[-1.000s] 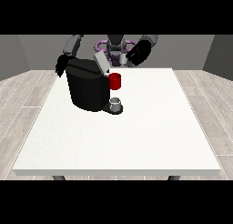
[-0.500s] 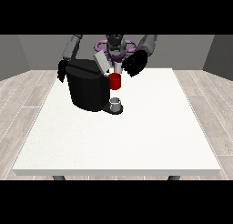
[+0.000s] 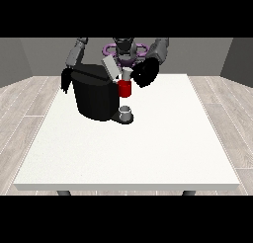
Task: Insert the coffee pod into the coffee machine and close the lid
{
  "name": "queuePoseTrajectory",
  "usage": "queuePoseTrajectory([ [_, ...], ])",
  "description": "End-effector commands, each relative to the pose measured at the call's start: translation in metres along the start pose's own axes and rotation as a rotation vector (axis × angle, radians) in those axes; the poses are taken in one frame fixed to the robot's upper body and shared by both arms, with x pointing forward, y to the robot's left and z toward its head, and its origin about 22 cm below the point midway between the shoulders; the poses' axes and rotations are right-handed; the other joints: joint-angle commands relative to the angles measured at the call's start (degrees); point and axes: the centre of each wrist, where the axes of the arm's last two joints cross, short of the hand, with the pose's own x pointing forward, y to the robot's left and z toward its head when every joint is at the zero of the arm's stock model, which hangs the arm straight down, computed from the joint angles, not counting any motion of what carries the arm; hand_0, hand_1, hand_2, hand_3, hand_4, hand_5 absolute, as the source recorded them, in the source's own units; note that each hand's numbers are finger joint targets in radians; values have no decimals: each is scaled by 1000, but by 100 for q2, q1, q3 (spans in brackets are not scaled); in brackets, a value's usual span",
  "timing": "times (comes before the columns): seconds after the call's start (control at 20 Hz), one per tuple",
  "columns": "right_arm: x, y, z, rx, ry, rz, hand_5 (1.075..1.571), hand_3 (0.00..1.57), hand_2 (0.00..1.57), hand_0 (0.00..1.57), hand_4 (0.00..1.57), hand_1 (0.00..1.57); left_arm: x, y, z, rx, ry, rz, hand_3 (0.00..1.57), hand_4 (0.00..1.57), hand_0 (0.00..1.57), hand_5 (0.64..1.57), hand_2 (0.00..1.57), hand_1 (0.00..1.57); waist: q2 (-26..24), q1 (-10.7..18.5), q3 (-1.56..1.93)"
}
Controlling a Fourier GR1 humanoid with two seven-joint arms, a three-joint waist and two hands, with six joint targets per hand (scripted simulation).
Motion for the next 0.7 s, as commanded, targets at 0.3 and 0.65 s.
queuePoseTrajectory([
  [0.3,8,2,-18,-11,-36,22,1571,0,0,0,263,0,4,13,-1,4,-23,-83,1421,679,1427,1571,1487,1427,376,-3,1],
  [0.65,10,5,-23,27,-46,18,1571,0,0,0,240,0,25,49,-3,115,-28,-59,1368,634,1485,1571,1480,1485,583,-312,3],
])
